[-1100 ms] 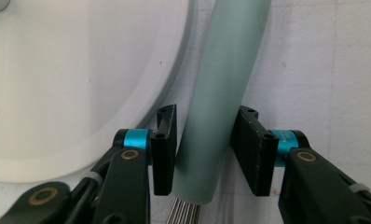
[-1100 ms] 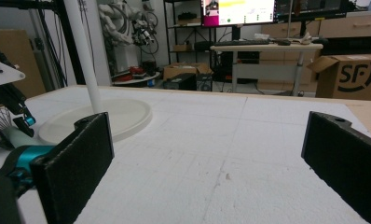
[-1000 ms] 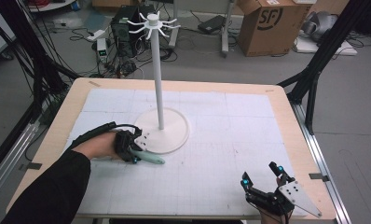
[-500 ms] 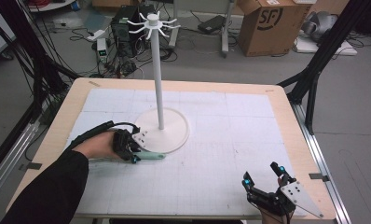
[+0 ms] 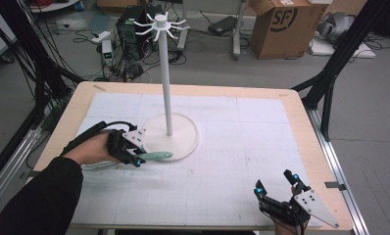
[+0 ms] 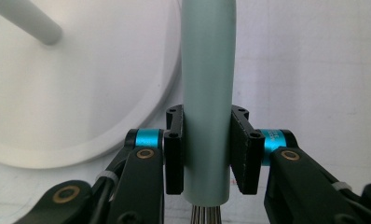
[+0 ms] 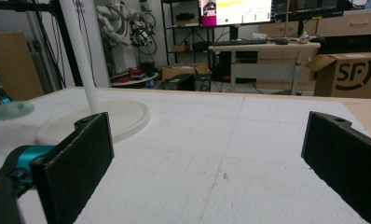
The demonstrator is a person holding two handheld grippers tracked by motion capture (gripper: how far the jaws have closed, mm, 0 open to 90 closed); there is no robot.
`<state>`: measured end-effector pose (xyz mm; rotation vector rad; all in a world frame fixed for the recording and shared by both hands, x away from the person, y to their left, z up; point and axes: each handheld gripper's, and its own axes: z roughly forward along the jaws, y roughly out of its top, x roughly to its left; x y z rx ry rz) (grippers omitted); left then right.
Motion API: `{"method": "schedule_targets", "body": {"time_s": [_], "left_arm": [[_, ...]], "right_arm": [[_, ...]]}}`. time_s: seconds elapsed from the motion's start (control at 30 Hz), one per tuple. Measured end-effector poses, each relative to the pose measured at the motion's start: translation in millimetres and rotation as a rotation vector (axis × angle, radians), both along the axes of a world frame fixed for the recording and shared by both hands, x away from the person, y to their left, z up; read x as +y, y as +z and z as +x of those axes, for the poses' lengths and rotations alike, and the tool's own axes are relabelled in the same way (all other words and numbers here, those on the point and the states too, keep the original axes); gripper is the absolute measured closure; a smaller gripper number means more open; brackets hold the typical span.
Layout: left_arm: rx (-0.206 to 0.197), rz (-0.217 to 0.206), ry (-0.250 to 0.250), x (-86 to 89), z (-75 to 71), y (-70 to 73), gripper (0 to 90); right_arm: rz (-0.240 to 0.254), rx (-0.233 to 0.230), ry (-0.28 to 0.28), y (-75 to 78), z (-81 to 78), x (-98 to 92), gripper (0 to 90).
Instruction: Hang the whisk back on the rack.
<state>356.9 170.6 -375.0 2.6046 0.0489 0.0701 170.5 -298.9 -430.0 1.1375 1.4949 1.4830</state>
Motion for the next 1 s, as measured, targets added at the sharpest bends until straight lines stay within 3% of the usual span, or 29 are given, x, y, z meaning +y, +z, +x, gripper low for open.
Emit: {"method": "schedule_targets", "body": {"time_s": [0.13, 0.33, 0.57, 0.73, 0.87, 1.0], "left_arm": [[-0.014, -0.108, 0.035, 8.5, -2.6, 16.4, 69.9], [-0.062, -0.208, 0.065, 19.0, -4.2, 43.5, 69.9], [-0.048, -0.359, 0.133, 32.4, 0.2, 74.8, 69.9], [-0.061, -0.435, 0.138, 37.0, 1.8, 99.8, 69.8], [-0.08, -0.459, 0.144, 38.3, 1.3, 117.5, 69.8], [-0.089, -0.511, 0.151, 40.3, 1.7, 135.8, 69.8]], "right_arm": [[-0.005, 0.0, 0.0, 0.0, 0.3, 1.1, 1.1], [-0.016, 0.002, -0.001, -0.5, 0.5, 1.2, 1.1], [-0.013, 0.004, -0.004, -0.8, 0.7, 1.8, 1.1], [-0.014, 0.003, -0.002, -0.6, 0.9, 1.8, 1.1], [-0.013, 0.002, 0.001, -0.4, 1.8, 2.1, 1.1], [-0.011, 0.001, 0.004, -0.2, 1.7, 2.2, 1.1]]}}
